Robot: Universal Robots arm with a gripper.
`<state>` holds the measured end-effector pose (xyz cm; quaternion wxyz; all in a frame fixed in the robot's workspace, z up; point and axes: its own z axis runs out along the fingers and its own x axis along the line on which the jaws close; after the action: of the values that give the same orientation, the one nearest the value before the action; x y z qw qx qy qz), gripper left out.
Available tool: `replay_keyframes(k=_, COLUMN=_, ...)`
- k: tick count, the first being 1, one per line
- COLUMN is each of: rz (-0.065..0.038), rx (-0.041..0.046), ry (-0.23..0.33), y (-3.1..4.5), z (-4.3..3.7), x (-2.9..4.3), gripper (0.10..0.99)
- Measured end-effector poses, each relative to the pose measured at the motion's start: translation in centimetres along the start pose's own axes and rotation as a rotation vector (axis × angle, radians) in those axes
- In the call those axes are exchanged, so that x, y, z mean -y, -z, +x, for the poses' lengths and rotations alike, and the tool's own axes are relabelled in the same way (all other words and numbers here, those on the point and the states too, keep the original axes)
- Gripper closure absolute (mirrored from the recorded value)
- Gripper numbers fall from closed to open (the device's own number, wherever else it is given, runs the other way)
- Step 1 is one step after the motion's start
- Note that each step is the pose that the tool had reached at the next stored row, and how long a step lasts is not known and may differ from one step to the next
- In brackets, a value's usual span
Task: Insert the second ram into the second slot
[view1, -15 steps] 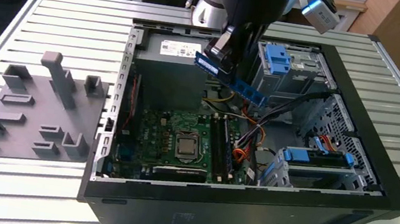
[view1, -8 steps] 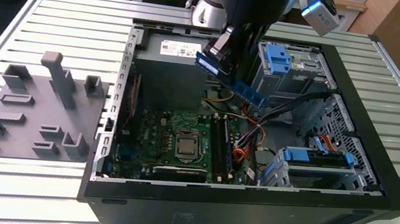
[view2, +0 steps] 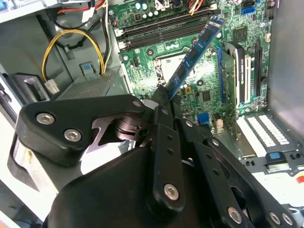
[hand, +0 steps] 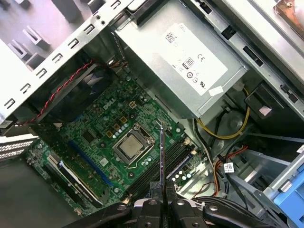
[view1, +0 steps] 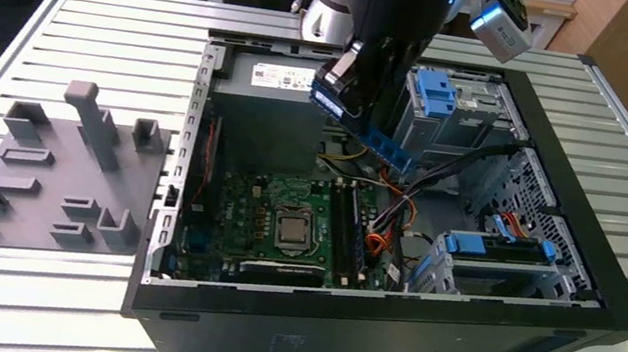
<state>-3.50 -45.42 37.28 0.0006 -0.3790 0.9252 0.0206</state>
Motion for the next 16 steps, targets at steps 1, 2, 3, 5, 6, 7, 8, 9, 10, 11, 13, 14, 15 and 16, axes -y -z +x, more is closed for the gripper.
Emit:
replay_keyframes(k=1, rz=0.0, rx=0.0003, ry=-0.008, y=-0.01, z=0.0, x=0.0, gripper=0.949)
replay_keyframes(k=2, rz=0.0, rx=0.0006, ry=-0.017, y=-0.01, z=0.0, x=0.0, gripper=0.949)
replay_keyframes(k=3, rz=0.0, rx=0.0009, ry=-0.025, y=-0.02, z=0.0, x=0.0, gripper=0.949)
replay_keyframes(k=5, rz=0.001, rx=0.0015, ry=-0.042, y=-0.04, z=0.0, x=0.0, gripper=0.949)
replay_keyframes(k=6, rz=0.001, rx=0.0018, ry=-0.051, y=-0.05, z=0.0, x=0.0, gripper=0.949)
replay_keyframes(k=7, rz=0.001, rx=0.0024, ry=-0.062, y=-0.06, z=0.0, x=0.0, gripper=0.949)
replay_keyframes(k=8, rz=0.001, rx=0.0029, ry=-0.074, y=-0.06, z=0.0, x=0.0, gripper=0.949)
replay_keyframes(k=9, rz=0.002, rx=0.0036, ry=-0.087, y=-0.06, z=0.0, x=0.0, gripper=0.949)
replay_keyframes(k=10, rz=0.002, rx=0.0041, ry=-0.098, y=-0.07, z=0.0, x=0.0, gripper=0.949)
replay_keyframes(k=11, rz=0.002, rx=0.0046, ry=-0.111, y=-0.07, z=0.0, x=0.0, gripper=0.949)
replay_keyframes(k=13, rz=0.003, rx=0.0057, ry=-0.133, y=-0.07, z=-0.01, x=-0.01, gripper=0.949)
replay_keyframes(k=14, rz=0.003, rx=0.0061, ry=-0.143, y=-0.07, z=-0.01, x=-0.01, gripper=0.949)
replay_keyframes(k=15, rz=0.003, rx=0.0062, ry=-0.148, y=-0.07, z=-0.01, x=-0.01, gripper=0.949)
replay_keyframes(k=16, rz=0.003, rx=0.0063, ry=-0.151, y=-0.07, z=-0.01, x=-0.01, gripper=0.949)
